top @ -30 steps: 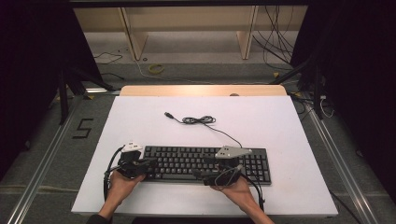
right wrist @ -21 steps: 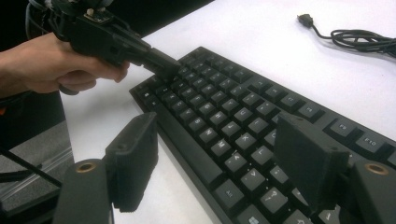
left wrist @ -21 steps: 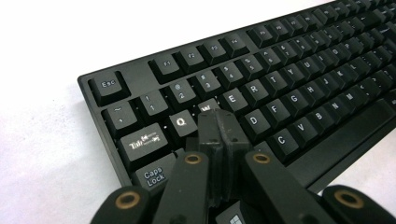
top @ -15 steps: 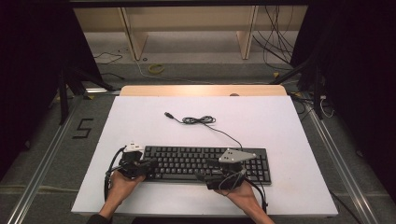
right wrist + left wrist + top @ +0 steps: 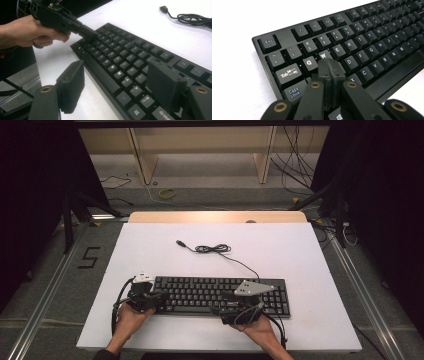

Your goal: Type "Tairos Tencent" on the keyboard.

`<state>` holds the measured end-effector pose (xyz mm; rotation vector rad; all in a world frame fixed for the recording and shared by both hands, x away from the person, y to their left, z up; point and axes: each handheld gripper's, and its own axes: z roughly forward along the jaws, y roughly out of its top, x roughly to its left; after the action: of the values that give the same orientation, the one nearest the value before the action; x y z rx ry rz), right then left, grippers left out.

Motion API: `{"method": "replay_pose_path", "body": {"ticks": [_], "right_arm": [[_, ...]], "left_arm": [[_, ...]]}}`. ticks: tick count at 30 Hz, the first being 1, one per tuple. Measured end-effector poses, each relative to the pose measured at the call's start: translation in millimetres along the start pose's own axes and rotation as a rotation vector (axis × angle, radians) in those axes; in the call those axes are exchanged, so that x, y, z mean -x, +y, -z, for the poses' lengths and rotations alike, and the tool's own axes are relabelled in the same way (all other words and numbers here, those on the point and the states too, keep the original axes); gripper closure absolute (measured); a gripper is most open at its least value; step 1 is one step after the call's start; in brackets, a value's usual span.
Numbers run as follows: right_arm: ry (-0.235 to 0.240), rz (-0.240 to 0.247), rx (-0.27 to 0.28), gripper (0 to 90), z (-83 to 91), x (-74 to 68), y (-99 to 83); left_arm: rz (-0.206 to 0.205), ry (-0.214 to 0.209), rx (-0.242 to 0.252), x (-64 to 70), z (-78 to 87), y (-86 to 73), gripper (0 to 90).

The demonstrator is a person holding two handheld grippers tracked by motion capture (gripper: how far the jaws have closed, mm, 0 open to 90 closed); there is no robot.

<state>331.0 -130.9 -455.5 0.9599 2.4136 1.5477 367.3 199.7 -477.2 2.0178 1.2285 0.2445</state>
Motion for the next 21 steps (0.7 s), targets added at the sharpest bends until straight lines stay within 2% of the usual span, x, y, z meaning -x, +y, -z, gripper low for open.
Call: {"method": "replay_pose_path", "body": {"ticks": [2,5,16,21], "right_arm": [[0.001,0.0,0.0,31.7,0.1,-0.1,-0.3],[-0.002,0.0,-0.001,31.7,0.2,0.0,-0.5],[-0.003,0.0,0.001,31.7,1.0,-0.4,-0.6],[-0.003,0.0,0.005,31.7,1.7,-0.4,-0.4]], "left_arm": [[0.004,-0.007,0.005,-0.5,-0.5,-1.1,89.0],[-0.015,0.002,0.001,1.0,-0.7,-1.0,89.1],[-0.006,0.001,0.006,0.4,1.3,-0.7,88.8],[-0.005,-0.005,0.031,1.0,4.7,0.7,84.4]]}}
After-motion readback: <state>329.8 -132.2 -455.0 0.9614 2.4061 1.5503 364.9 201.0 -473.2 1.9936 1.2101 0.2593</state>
